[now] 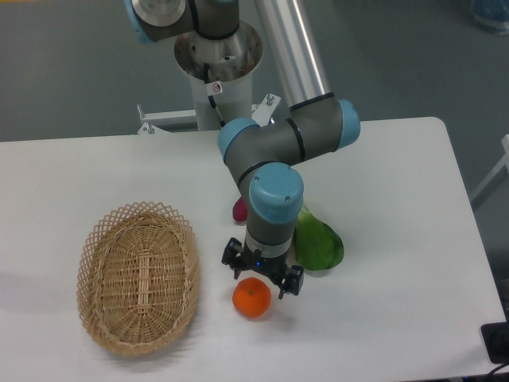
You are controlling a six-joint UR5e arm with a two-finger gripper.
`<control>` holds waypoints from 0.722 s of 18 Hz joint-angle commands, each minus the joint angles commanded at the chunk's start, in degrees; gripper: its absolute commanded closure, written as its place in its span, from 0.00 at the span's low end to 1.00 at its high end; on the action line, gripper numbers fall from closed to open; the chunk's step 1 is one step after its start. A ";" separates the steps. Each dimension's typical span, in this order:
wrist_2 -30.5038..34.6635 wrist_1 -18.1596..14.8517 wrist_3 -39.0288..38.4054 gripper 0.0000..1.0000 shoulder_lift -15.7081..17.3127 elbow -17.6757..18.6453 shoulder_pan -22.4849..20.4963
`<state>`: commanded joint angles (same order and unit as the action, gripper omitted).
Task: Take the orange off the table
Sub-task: 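Close the gripper fingers around the orange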
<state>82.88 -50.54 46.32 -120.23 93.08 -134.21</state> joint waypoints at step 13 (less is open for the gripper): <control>1.50 3.96 -0.26 0.00 -1.93 1.14 0.62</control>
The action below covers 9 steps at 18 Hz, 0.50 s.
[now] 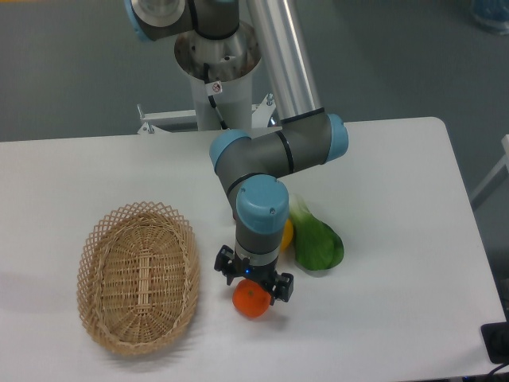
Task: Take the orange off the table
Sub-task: 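Close the gripper fingers around the orange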
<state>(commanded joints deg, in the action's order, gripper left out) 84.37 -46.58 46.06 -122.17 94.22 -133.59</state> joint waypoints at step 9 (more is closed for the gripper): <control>0.09 0.70 -1.23 0.08 -0.79 -0.09 0.35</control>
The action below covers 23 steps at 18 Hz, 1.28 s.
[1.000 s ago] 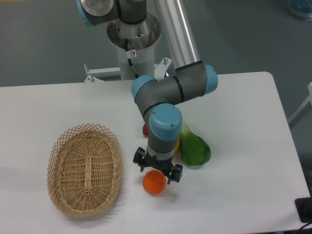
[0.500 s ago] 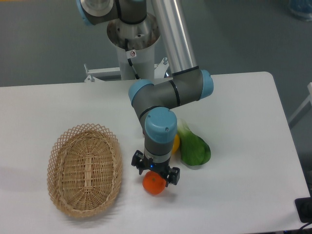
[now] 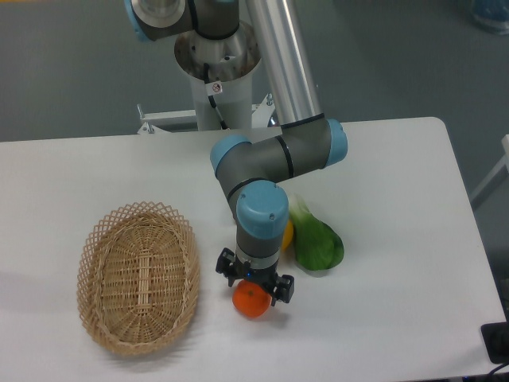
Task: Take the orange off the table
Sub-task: 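Close the gripper fingers around the orange, then lift the held orange and carry it toward the yellow fruit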
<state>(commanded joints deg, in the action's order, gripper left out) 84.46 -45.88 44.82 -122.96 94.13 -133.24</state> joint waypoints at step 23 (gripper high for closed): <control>-0.09 -3.24 -0.35 0.35 5.70 -5.62 -1.93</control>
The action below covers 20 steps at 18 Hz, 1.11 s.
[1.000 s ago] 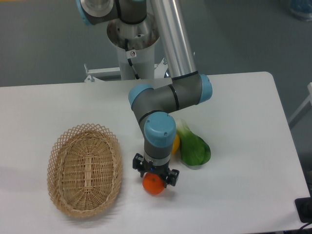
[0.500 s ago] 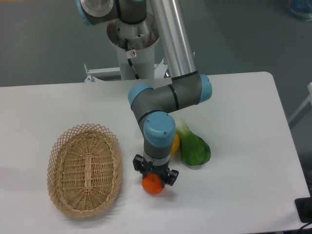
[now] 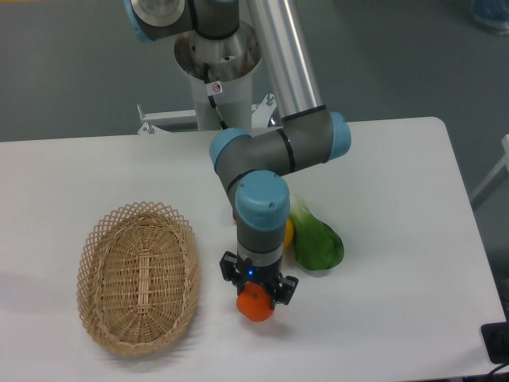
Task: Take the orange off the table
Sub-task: 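Lift the held orange and carry it toward the yellow fruit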
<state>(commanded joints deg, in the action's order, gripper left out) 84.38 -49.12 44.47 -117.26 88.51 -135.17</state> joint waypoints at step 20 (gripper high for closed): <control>-0.71 -14.34 13.01 0.36 8.10 -3.43 -5.72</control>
<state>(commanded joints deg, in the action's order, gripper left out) 83.67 -63.46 57.48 -109.16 85.08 -140.89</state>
